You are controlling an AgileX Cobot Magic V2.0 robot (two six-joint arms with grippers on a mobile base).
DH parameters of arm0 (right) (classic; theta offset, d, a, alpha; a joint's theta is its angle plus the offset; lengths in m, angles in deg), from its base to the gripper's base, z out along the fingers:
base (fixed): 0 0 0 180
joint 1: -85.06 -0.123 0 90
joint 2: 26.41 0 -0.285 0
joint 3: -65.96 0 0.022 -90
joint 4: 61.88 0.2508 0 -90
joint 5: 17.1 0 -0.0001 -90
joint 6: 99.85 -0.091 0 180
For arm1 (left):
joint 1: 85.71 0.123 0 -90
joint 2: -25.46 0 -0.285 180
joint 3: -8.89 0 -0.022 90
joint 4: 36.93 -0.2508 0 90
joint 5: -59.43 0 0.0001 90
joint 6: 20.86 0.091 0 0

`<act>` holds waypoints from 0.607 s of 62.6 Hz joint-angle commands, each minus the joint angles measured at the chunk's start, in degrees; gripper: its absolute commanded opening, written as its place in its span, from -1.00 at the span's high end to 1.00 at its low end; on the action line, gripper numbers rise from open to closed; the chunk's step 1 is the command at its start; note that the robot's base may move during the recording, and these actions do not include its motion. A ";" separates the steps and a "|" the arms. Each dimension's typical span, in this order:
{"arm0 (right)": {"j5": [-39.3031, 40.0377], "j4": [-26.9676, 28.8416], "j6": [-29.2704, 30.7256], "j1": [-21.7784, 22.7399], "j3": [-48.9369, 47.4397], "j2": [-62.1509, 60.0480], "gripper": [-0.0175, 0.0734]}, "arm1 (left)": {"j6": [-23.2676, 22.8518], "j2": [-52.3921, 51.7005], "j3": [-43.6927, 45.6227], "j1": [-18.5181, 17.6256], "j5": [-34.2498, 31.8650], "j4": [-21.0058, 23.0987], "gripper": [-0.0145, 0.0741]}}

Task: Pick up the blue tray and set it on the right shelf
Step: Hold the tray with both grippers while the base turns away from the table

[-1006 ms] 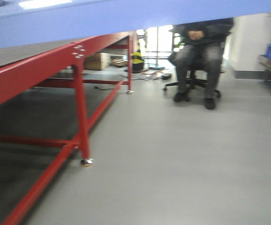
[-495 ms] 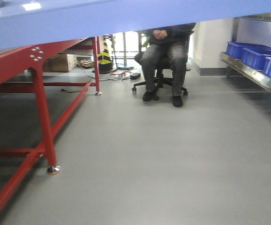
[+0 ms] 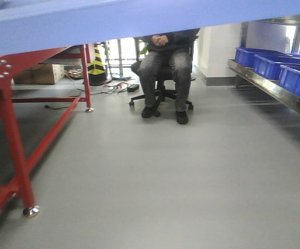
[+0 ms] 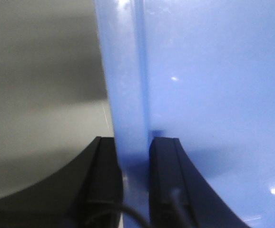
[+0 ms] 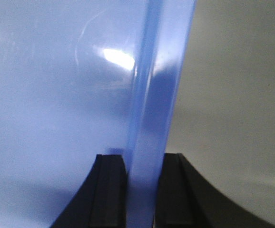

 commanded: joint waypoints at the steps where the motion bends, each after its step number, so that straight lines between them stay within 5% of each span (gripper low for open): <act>1: -2.03 0.60 1.33 -0.11 -1.67 -1.33 0.57 | 2.46 -1.25 1.47 -0.94 5.64 2.63 0.78; 38: -1.96 0.60 1.33 -0.11 -1.67 -1.33 0.57 | 2.46 -1.25 1.47 -0.94 5.64 2.63 0.78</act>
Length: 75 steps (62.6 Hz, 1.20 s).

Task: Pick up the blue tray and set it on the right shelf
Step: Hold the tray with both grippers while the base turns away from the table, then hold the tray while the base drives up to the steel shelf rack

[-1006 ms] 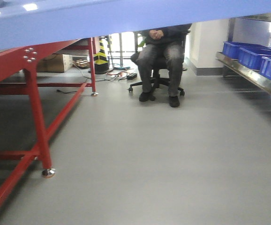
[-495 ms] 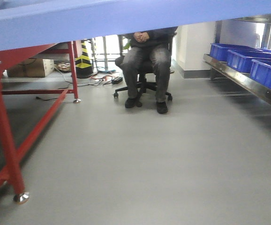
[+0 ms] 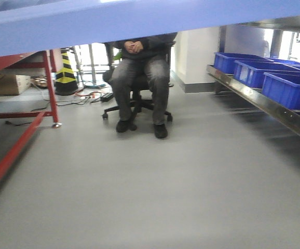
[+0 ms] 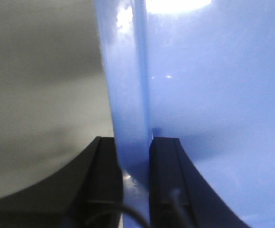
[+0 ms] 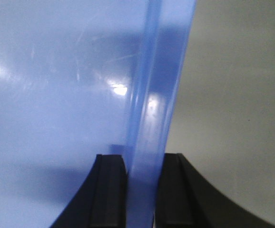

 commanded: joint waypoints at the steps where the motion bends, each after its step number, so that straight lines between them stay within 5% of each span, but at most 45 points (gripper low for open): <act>1: -1.96 0.60 1.33 -0.11 -1.67 -1.33 0.57 | 2.46 -1.25 1.47 -0.94 5.64 2.63 0.78; 75: -1.91 0.60 1.33 -0.11 -1.67 -1.33 0.57 | 2.46 -1.25 1.47 -0.94 5.64 2.63 0.78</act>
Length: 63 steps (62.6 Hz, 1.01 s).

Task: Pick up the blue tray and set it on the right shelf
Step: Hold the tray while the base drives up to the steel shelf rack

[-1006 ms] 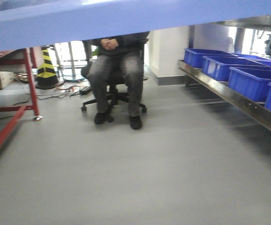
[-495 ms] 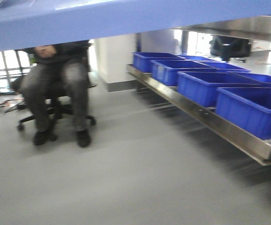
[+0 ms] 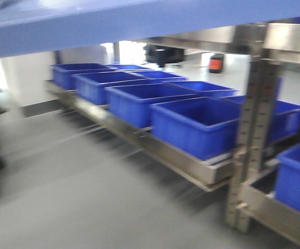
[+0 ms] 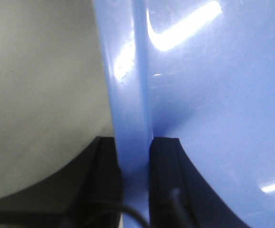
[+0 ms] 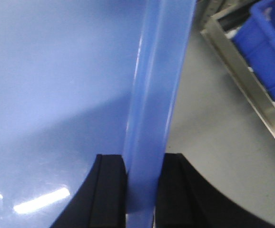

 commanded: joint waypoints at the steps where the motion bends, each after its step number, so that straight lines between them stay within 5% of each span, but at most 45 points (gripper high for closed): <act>1: -1.91 0.60 1.33 -0.11 -1.67 -1.33 0.57 | 2.46 -1.25 1.47 -0.94 5.51 2.63 0.78; 63: -1.91 0.60 1.33 -0.11 -1.67 -1.33 0.57 | 2.46 -1.25 1.47 -0.94 5.51 2.63 0.78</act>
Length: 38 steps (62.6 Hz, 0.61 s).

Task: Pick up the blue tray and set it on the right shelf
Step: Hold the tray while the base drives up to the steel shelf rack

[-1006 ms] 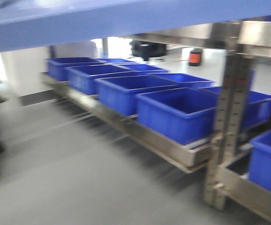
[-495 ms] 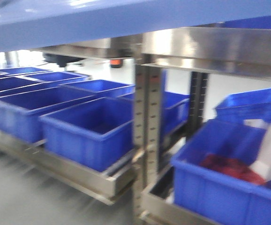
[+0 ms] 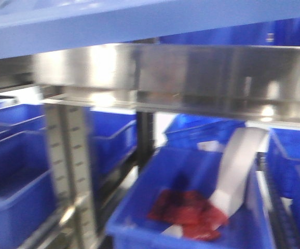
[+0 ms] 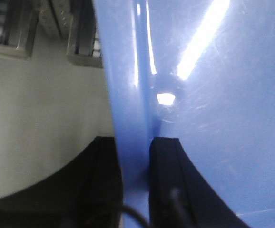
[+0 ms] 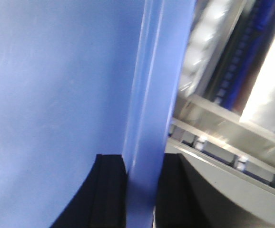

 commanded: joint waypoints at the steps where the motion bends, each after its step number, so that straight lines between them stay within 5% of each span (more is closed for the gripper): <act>1: -1.91 0.69 1.33 -0.11 -1.67 -1.33 0.57 | 2.46 -1.25 1.47 -0.94 5.62 2.53 0.78; 38: -1.91 0.69 1.33 -0.11 -1.67 -1.33 0.57 | 2.46 -1.25 1.47 -0.94 5.62 2.53 0.78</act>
